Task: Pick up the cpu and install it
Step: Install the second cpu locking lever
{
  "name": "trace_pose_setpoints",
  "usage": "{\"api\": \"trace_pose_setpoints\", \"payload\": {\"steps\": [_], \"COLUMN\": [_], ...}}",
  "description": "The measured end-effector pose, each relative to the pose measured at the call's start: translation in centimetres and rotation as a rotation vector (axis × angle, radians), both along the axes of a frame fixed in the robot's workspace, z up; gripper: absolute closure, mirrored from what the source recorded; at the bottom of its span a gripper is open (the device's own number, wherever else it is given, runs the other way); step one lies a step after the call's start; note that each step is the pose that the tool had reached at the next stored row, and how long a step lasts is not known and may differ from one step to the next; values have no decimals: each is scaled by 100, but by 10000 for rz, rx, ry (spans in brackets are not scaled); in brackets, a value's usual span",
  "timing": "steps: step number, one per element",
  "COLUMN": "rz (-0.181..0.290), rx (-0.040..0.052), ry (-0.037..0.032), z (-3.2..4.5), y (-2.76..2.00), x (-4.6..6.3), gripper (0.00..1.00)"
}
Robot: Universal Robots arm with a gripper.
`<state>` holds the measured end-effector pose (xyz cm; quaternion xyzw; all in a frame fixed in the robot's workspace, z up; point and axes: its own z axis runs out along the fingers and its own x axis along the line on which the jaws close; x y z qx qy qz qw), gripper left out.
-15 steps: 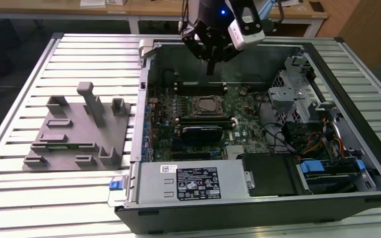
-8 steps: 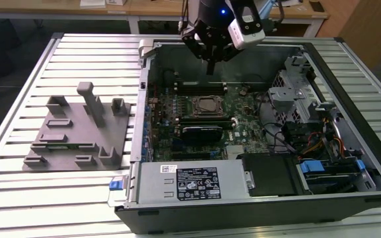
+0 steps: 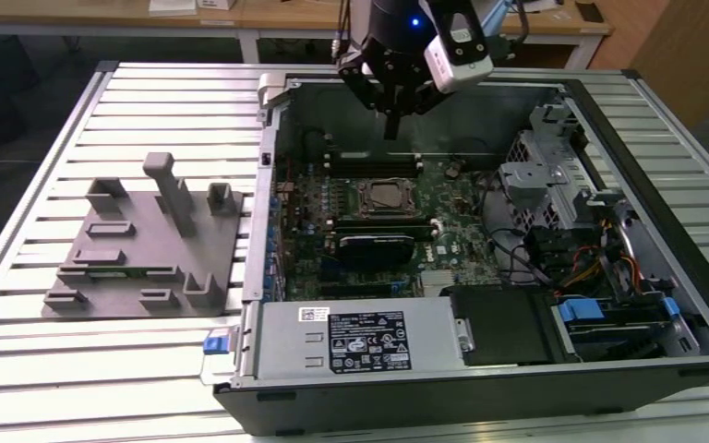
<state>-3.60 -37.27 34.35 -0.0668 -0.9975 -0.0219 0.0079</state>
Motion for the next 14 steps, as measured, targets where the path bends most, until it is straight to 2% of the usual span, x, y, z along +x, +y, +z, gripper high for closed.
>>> {"api": "trace_pose_setpoints", "payload": {"steps": [8,14], "rz": [0,0], "rx": [-3,-1], "ry": [1,1], "z": [0,-56], "y": [0,0], "x": [0,0], "gripper": [89,89]}}
